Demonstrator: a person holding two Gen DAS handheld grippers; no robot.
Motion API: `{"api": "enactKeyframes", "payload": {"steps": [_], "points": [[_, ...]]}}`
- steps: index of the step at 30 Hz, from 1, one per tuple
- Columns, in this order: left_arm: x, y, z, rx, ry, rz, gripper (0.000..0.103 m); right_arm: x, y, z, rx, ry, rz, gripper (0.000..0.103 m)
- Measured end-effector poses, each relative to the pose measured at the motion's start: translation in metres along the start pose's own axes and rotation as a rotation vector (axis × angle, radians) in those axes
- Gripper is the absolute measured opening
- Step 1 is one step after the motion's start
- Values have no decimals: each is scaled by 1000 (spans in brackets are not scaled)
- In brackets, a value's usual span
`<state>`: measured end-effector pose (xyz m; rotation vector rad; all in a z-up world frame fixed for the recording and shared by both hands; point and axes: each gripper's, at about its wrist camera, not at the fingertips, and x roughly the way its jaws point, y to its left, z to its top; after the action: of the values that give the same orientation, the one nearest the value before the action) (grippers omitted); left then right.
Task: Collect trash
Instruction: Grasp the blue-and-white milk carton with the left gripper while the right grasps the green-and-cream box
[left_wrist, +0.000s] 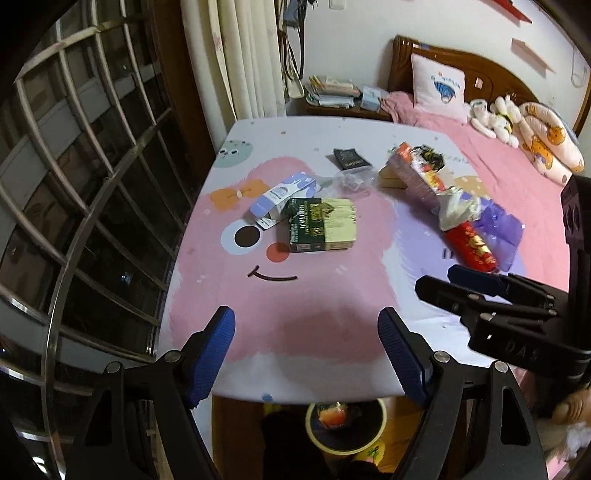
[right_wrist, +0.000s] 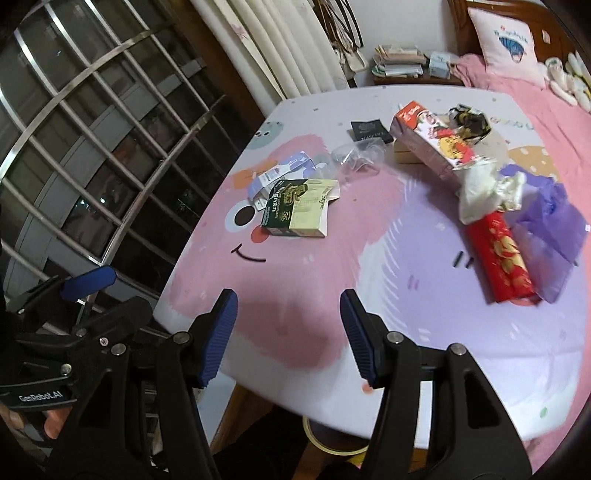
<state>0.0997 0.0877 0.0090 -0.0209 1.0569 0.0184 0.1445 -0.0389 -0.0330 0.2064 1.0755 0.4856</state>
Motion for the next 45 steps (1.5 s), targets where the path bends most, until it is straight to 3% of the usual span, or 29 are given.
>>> {"api": "enactKeyframes", "payload": {"steps": [13,17,23,26,35,45], "points": [[144,80,130,142,109,-148,77,141,-42,74,260,69,-29,55],[184,89,156,172,152,-189,75,177,-56,84,330,80,22,55],[226,88,171,218,204,-237,72,205,-61,92,351,72,122,55],[242,82,174,243,228,-246,69,211,-59,94,351,71,157,50],[266,72,186,310,239,-245,69,181,-39,91,332,14,225,13],[299,44,195,429,275,-240,68,123,-54,71,449,-86,88,11]]}}
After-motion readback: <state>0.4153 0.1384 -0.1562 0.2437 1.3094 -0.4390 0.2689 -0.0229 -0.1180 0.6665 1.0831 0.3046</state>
